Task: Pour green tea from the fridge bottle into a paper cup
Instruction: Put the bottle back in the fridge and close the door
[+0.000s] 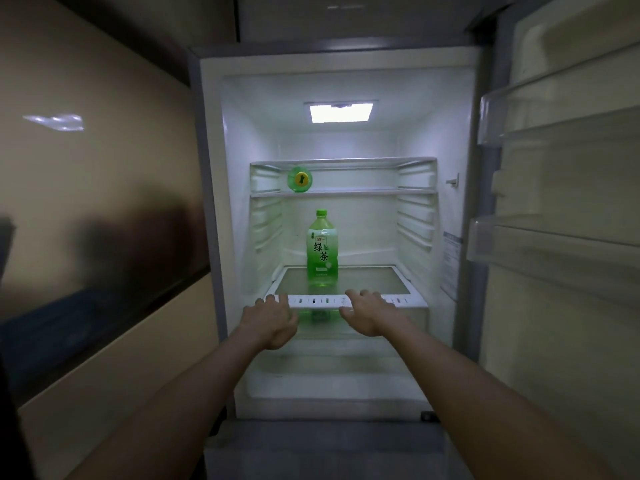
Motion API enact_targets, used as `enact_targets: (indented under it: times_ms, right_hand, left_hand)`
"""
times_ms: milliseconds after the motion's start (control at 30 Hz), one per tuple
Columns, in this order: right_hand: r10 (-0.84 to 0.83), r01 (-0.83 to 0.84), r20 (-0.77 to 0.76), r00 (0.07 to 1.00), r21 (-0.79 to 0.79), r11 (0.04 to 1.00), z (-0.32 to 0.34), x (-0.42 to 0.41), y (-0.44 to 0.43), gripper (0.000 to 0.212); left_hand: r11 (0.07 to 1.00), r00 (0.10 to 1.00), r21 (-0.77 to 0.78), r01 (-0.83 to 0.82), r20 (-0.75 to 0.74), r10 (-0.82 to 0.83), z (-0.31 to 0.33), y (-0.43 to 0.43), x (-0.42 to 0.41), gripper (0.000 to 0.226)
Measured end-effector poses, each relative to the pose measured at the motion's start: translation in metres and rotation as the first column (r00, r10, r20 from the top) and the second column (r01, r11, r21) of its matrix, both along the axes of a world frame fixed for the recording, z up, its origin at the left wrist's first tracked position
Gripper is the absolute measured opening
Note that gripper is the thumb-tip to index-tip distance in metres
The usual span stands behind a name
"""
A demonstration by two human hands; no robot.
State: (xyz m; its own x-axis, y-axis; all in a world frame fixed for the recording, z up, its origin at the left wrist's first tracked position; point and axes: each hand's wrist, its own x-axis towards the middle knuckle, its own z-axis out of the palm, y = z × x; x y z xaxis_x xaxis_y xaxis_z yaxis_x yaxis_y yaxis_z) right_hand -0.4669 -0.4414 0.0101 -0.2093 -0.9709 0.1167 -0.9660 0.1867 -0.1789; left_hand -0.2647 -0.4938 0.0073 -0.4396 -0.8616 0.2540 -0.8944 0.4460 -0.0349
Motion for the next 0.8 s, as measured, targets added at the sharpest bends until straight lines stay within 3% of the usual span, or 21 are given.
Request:
enact_targets:
  times_ms: [467, 800]
  right_hand:
    - [-0.054, 0.061, -0.063, 0.997, 0.108, 0.992, -0.036, 0.080, 0.151, 0.057]
    - [-0.054, 0.061, -0.077, 0.996, 0.091, 0.994, -0.029, 0.114, 0.210, 0.055]
  left_hand:
    - [0.994, 0.999, 0.107, 0.030, 0.026, -0.033, -0.034, 0.129, 0.082, 0.052]
    - [0.992, 1.000, 0.124, 0.017, 0.001, -0.017, -0.030, 0.190, 0.120, 0.049]
